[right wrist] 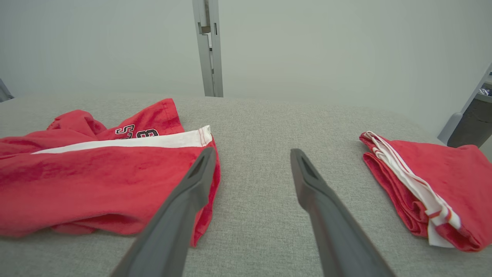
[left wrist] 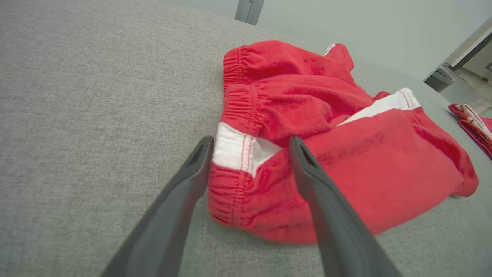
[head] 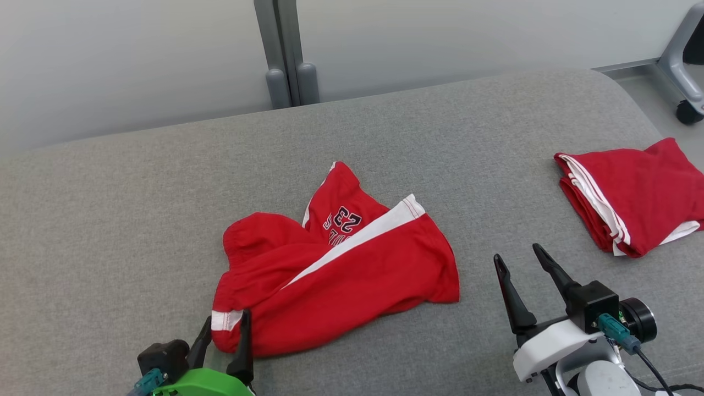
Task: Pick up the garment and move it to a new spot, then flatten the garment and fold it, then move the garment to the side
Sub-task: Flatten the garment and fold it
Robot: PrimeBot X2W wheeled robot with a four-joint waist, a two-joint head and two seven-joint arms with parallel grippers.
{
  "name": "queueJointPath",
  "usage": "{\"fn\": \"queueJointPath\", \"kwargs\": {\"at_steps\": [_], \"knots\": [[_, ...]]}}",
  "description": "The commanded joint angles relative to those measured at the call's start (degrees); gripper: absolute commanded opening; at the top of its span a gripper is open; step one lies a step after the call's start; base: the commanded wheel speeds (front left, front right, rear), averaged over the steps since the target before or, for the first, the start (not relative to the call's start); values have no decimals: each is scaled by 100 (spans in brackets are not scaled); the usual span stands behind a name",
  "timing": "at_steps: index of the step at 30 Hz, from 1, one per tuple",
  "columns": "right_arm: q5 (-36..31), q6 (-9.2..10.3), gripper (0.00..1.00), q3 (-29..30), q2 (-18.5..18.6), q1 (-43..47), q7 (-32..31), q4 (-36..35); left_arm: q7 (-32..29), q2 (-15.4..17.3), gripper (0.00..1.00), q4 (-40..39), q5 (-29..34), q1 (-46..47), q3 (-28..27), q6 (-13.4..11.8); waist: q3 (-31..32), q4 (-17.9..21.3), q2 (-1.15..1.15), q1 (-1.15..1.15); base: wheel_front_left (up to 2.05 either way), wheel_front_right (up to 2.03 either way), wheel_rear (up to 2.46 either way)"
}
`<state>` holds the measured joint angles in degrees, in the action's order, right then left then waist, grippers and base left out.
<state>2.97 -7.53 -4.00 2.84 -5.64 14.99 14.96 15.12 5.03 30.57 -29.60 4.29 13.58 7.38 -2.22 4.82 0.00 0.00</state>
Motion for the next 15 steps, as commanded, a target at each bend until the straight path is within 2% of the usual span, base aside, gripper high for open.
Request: {"fn": "queueJointPath", "kwargs": {"at_steps": [1, 2, 3, 4, 5, 6, 8, 15], "knots": [[-25, 9, 100, -2, 16, -74, 26, -19, -1, 49, 100, -21, -105, 81, 36, 18, -19, -15, 0, 0, 0, 0, 0], [-21, 9, 100, -3, 16, -85, 25, -27, -1, 62, 100, -35, -134, 88, 58, 18, -29, -26, 0, 0, 0, 0, 0], [-15, 9, 100, -2, 16, -89, 26, -33, -1, 83, 80, -50, -157, 94, 80, 18, -39, -40, 0, 0, 0, 0, 0], [-7, 9, 100, -21, 15, -88, 25, -25, -1, 87, 44, -61, -201, 91, 110, 18, -49, -55, 0, 0, 0, 0, 0], [0, 9, 100, -37, 15, -89, 25, -25, -1, 95, 35, -72, -218, 91, 136, 18, -55, -66, 0, 0, 0, 0, 0], [7, 9, 100, -44, 16, -89, 25, -26, -1, 108, 17, -95, -246, 93, 161, 18, -62, -79, 0, 0, 0, 0, 0], [21, 9, 100, -47, 17, -95, 26, -30, -1, 117, 0, -145, -286, 90, 215, 18, -76, -104, 0, 0, 0, 0, 0], [60, 9, 100, -35, 17, -268, 25, 52, -1, 188, 0, -399, -349, 157, 303, 18, -225, -286, 0, 0, 0, 0, 0]]}}
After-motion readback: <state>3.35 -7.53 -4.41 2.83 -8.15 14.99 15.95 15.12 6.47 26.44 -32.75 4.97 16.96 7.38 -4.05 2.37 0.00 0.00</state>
